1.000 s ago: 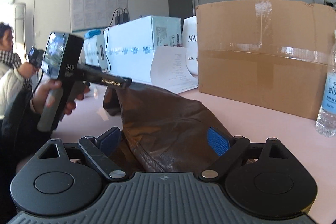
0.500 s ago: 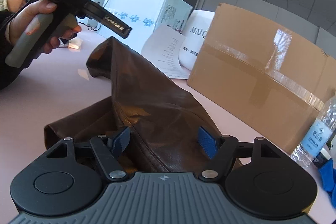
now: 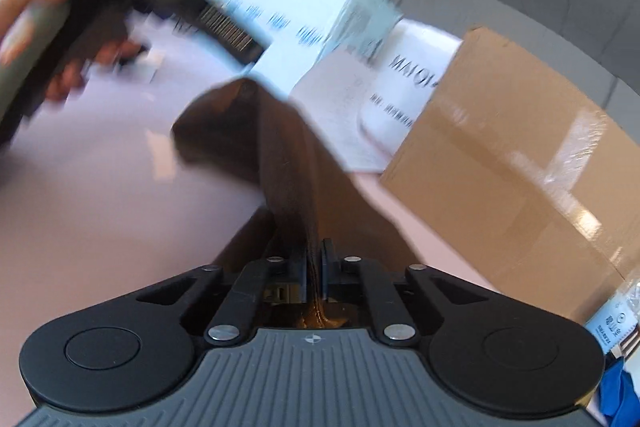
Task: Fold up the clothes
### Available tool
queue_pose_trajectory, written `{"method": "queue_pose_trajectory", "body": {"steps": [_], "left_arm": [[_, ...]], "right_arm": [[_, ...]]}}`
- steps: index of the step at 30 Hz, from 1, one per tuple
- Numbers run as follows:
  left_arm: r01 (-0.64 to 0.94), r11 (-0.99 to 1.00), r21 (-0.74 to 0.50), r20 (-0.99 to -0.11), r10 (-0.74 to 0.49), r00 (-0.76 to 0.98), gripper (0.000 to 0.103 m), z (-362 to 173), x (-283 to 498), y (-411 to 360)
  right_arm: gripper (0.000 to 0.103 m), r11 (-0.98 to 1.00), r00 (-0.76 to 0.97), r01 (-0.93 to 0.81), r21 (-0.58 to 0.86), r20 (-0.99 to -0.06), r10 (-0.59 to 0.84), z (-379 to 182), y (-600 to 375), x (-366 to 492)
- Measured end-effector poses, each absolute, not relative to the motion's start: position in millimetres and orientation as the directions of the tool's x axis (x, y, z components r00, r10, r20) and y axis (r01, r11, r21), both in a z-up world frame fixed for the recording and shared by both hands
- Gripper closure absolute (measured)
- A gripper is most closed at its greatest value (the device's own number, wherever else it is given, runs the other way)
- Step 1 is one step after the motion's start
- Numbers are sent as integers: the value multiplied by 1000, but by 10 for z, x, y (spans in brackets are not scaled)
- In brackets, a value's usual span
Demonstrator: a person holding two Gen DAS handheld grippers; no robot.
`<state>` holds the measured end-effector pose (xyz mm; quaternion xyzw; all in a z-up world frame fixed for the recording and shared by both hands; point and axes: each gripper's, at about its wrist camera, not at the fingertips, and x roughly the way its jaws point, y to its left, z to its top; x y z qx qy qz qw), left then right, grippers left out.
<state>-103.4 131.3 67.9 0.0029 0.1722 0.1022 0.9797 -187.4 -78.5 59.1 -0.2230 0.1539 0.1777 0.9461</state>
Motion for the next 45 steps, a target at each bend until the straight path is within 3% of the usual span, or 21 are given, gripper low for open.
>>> {"method": "queue_pose_trajectory", "body": {"steps": [3,7,14,21,24,27,29,31,33,36,41,43,45], "left_arm": [[-214,976,37,-320,214,923,0,687,-1052,1343],[-214,976,29,-352,210,912,0,659,-1000,1375],[-159,986,54,-406,167,898,0,576,-927,1299],[-92,991,101,-452,128,883,0,445,-814,1170],[-8,997,77,-462,43,886,0,397,-797,1109],[102,994,33,-438,-78,895,0,376,-816,1023],[145,987,69,-399,-106,911,0,342,-819,894],[168,975,147,-362,-105,926,0,278,-821,737],[209,929,306,-314,-109,943,0,135,-807,480],[270,830,488,-315,-121,941,0,-4,-746,152],[216,807,549,-225,-107,969,0,-4,-710,-92],[185,847,498,-189,-102,977,0,103,-648,-84],[200,885,420,-223,-112,968,0,228,-495,-55]], "right_arm": [[98,892,927,-311,-326,-310,210,973,-1008,-1676],[98,917,952,-189,-352,-296,82,1065,-1204,-1251],[98,977,878,-13,-212,-469,-90,754,-1616,-390],[90,958,835,2,-286,-527,-160,444,-1839,-225],[88,979,858,-24,-203,-507,-84,525,-1979,-434],[61,988,862,-154,-1,-489,134,721,-2132,-890],[52,953,828,-272,135,-472,303,798,-2227,-1306],[51,924,787,-332,188,-484,382,775,-2257,-1620],[51,901,750,-371,224,-500,433,712,-2244,-1864],[49,865,692,-399,306,-518,502,577,-2223,-2167],[43,855,657,-398,333,-548,518,453,-2055,-2414],[43,827,627,-425,367,-539,562,423,-1992,-2435],[43,821,612,-429,377,-547,571,382,-1955,-2394]]}}
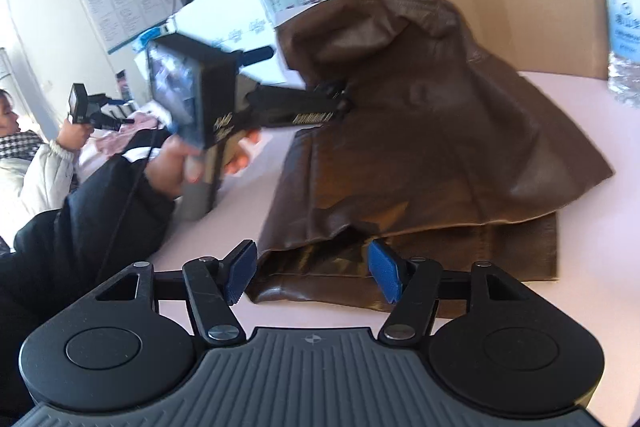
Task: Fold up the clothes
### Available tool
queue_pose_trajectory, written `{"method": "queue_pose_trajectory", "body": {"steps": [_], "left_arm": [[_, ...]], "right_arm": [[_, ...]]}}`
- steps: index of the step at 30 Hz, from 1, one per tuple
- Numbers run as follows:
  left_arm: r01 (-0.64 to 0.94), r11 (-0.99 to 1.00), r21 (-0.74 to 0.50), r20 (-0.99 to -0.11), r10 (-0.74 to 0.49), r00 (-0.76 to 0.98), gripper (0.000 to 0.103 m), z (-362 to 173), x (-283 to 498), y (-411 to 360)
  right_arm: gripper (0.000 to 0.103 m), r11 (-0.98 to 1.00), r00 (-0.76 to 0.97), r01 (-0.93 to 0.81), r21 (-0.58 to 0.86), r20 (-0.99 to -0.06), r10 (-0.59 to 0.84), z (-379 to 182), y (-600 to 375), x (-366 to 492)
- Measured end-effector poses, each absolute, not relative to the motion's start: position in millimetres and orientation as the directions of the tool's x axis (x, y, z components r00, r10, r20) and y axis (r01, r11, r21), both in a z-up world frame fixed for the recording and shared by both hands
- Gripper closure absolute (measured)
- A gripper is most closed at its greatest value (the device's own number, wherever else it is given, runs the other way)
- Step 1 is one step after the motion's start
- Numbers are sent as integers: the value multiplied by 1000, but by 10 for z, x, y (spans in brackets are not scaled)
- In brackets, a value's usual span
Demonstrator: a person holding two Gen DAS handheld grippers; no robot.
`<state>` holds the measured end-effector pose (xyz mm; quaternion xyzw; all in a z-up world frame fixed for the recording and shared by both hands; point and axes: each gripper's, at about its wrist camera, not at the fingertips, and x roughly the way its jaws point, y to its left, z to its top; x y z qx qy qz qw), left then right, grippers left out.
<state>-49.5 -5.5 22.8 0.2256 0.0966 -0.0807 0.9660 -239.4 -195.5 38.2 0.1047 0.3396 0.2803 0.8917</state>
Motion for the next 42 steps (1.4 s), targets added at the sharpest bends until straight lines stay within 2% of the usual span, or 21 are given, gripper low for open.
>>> {"method": "queue_pose_trajectory", "body": {"steps": [2,4,6,7,9,10,11,13,15,18,22,26,28,34,39,42], "left_arm": [[261,908,328,-319,-154,935,0,315,-262,-28],[269,917,296,-326,-167,930,5,305,-151,-29],[266,910,318,-304,-167,938,28,272,-106,-62],[271,897,349,-301,-166,939,37,249,-89,-93],[275,881,384,-310,-158,938,72,216,-59,-129],[284,880,380,-316,-165,934,79,220,-51,-112],[293,879,376,-323,-172,931,87,224,-44,-94],[299,887,352,-328,-183,927,88,258,-39,-44],[287,917,277,-325,-192,926,90,379,-32,87],[255,951,175,-323,-189,927,90,501,6,265],[223,968,115,-324,-176,930,92,601,-66,450],[217,975,39,-297,-196,935,93,857,-404,709],[231,973,-13,-290,-225,930,93,995,-649,854],[247,969,9,-298,-234,926,93,1227,-1236,1035],[243,968,-59,-349,-249,904,93,1555,-1619,1245],[222,975,17,-324,-205,924,93,1748,-1800,1192]], "right_arm": [[43,830,614,-401,389,-559,558,309,-1867,-2307],[43,861,670,-396,319,-541,509,298,-1784,-2337],[43,887,714,-398,233,-529,459,287,-1669,-2376],[46,897,731,-403,180,-527,434,282,-1595,-2399],[63,899,747,-422,115,-517,417,261,-1474,-2451],[78,903,759,-421,89,-510,404,260,-1435,-2470],[89,907,771,-414,78,-499,395,266,-1423,-2482],[97,909,785,-403,108,-469,405,276,-1486,-2483],[99,918,809,-373,134,-438,392,291,-1562,-2487],[100,940,867,-305,156,-363,342,342,-1705,-2481],[100,952,918,-229,203,-281,280,487,-1937,-2567],[100,943,948,-202,266,-187,256,721,-2277,-2782],[100,947,957,-198,254,-158,242,820,-2383,-2884],[100,971,975,-198,136,-78,210,1169,-2483,-3187],[100,971,973,-229,73,3,230,1451,-2449,-3470],[100,964,967,-254,85,57,249,1657,-2489,-3553]]}}
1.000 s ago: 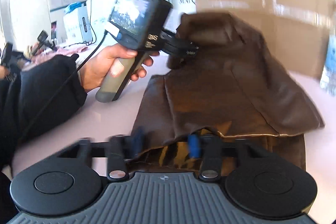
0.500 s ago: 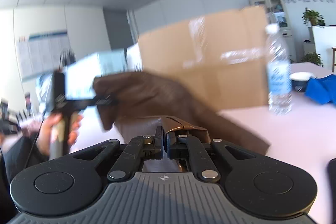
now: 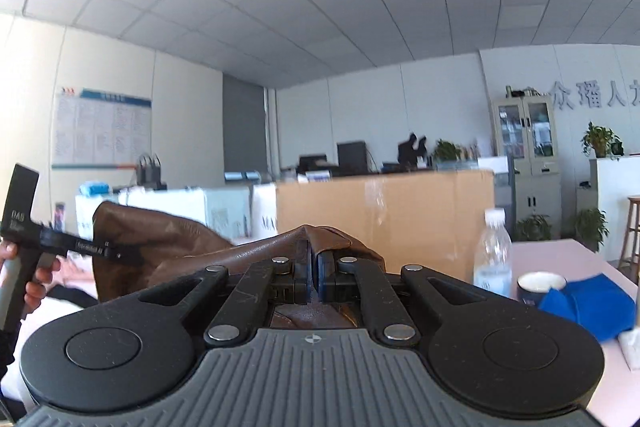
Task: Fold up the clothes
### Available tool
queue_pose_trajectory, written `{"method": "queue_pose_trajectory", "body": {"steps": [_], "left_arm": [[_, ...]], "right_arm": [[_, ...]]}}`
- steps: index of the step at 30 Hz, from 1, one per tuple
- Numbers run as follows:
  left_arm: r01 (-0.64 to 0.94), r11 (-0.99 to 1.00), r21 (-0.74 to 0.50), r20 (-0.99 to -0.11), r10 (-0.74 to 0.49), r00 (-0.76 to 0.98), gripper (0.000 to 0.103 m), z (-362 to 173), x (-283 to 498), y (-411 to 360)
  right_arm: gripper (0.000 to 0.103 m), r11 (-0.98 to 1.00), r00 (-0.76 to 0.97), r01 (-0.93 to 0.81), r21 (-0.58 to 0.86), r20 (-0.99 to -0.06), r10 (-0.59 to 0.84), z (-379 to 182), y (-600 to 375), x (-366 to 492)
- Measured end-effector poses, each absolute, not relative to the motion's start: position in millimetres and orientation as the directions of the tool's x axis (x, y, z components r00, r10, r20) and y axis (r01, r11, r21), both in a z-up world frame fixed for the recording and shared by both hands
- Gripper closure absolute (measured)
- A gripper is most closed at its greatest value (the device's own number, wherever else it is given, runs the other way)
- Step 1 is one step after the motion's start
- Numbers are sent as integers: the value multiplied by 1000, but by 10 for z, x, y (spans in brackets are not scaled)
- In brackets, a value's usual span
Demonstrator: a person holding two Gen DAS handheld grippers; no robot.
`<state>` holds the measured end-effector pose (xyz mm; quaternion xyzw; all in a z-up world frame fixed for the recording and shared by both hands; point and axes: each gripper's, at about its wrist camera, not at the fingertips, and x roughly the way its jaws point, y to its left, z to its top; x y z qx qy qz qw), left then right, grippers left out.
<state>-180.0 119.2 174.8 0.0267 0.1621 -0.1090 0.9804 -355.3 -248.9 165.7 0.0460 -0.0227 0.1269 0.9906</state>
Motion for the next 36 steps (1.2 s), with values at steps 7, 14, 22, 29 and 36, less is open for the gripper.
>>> {"method": "queue_pose_trajectory", "body": {"steps": [7,14,22,29,36], "left_arm": [[275,956,-104,-327,-294,898,93,2213,-2108,1318],[260,955,-144,-342,-295,892,86,2392,-2018,1283],[148,987,-63,-613,-155,775,88,1587,-884,1009],[93,994,-56,-686,-105,720,88,1031,-45,908],[98,987,-131,-632,-159,758,86,980,542,862]], "right_arm": [[100,962,959,-249,113,163,230,2090,-2612,-3741],[100,965,970,-231,125,112,217,2163,-2673,-3441],[100,971,976,-92,222,-171,131,1614,-2838,-2256],[100,971,962,104,216,-268,-44,996,-2915,-1403],[100,979,946,203,15,-262,-192,471,-2987,-991]]}}
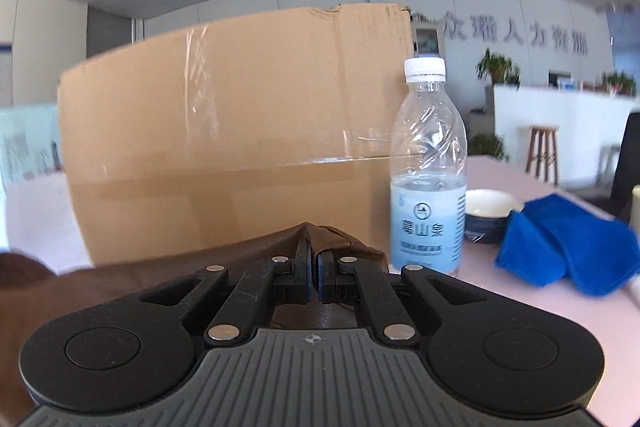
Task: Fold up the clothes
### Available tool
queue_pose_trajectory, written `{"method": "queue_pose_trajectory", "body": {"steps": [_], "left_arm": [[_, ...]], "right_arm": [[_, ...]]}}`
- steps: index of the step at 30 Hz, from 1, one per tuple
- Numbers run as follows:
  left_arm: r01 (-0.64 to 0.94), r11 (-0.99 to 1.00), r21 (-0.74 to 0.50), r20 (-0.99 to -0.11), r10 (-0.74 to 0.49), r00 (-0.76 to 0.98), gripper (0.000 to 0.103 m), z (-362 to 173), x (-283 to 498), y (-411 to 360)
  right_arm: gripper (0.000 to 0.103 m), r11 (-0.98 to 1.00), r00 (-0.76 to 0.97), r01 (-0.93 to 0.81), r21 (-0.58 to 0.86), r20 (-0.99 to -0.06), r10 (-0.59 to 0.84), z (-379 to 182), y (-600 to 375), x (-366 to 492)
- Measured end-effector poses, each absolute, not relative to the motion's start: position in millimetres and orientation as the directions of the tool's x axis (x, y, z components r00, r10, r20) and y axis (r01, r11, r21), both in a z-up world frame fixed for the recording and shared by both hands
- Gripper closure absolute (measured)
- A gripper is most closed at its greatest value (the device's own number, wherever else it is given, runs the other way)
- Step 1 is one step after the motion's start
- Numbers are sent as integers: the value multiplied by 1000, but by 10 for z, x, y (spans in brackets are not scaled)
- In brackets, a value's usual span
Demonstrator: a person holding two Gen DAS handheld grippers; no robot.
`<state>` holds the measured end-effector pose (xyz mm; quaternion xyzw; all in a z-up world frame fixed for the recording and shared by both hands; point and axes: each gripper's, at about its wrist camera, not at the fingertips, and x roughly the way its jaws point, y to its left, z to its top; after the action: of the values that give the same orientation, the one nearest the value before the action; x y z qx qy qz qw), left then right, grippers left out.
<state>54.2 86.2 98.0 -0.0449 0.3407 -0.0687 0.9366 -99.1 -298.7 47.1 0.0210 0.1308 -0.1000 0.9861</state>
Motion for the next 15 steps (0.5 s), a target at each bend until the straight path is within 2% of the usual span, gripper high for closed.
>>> {"method": "queue_pose_trajectory", "body": {"steps": [1,2,3,4,5,6,7,13,15], "left_arm": [[97,991,-96,-611,-136,780,83,986,571,819],[88,995,-39,-584,-94,806,72,979,591,767],[83,996,16,-554,-60,830,51,963,601,720],[93,993,67,-526,-44,849,40,925,586,687],[108,988,113,-502,-37,864,21,887,569,664],[141,981,135,-494,-56,868,19,851,551,676],[162,977,136,-492,-75,867,19,830,534,711],[129,987,99,-511,-61,857,19,791,614,1096],[122,987,104,-527,-50,849,19,764,639,1221]], "right_arm": [[100,978,940,209,-8,-274,-203,438,-2977,-959],[100,978,934,207,-23,-294,-204,401,-2970,-925],[98,982,924,188,-30,-333,-187,363,-2969,-885],[90,986,918,164,-31,-362,-164,331,-2980,-845],[75,991,909,128,-26,-397,-127,286,-2999,-800],[63,994,906,111,-22,-409,-111,251,-3015,-776],[44,995,903,95,-18,-420,-94,216,-3031,-751],[28,1000,946,-2,-27,-323,-7,387,-2951,-1058],[26,997,957,-61,-46,-287,45,472,-2894,-1177]]}}
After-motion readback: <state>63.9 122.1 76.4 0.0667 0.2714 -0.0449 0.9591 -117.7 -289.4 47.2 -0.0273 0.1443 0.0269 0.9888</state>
